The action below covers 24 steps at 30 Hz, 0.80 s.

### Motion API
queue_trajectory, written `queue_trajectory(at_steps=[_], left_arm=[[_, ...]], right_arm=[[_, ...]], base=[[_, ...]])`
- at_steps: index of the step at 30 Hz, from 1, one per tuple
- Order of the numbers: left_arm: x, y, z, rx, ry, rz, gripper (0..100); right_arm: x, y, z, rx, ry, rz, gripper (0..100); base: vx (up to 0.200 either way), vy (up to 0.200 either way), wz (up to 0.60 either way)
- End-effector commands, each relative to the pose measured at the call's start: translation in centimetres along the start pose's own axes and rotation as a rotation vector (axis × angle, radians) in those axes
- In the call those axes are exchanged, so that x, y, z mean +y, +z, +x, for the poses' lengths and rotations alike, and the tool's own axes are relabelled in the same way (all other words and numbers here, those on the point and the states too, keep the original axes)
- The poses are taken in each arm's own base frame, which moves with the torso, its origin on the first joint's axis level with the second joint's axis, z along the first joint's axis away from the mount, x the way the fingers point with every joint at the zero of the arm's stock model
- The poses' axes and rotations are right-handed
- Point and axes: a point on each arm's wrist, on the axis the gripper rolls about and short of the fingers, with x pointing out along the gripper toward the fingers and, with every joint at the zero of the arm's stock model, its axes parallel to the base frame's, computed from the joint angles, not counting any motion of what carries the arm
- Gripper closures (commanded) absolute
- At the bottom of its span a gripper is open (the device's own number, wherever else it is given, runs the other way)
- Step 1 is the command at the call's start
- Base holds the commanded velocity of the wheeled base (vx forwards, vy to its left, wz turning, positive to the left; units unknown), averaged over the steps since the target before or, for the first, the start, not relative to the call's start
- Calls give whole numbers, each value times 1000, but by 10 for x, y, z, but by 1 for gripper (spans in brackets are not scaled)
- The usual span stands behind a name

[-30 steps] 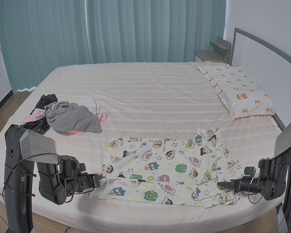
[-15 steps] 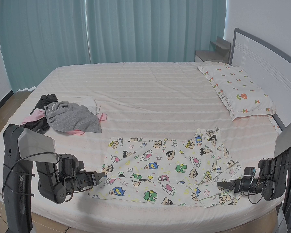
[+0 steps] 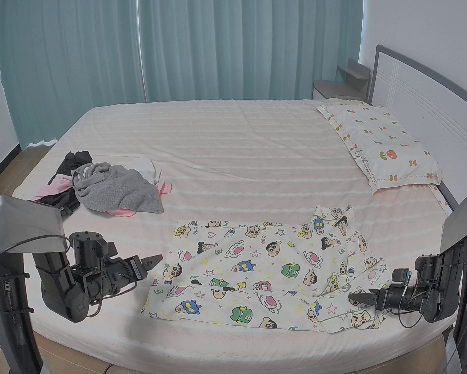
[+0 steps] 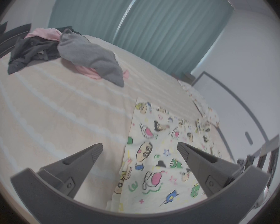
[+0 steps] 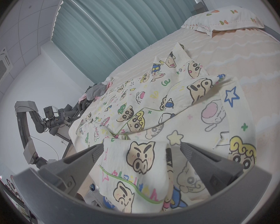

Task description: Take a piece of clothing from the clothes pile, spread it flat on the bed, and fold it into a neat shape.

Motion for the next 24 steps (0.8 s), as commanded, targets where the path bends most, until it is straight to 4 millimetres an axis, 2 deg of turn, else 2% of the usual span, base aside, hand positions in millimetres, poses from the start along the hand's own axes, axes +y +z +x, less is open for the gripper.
queue_trajectory(at_steps=[1, 15, 24], left_arm=[[-8, 20, -18, -80, -1, -13, 0], [-7, 20, -15, -95, 30, -63, 0], [-12, 15, -11, -78, 20, -51, 0]], right_arm=[[1, 2, -1, -13, 2, -10, 0], [0, 2, 0, -14, 3, -8, 0], [3, 7, -3, -32, 5, -17, 0]], base=[[0, 0, 0], [0, 0, 0], [200, 0, 0]])
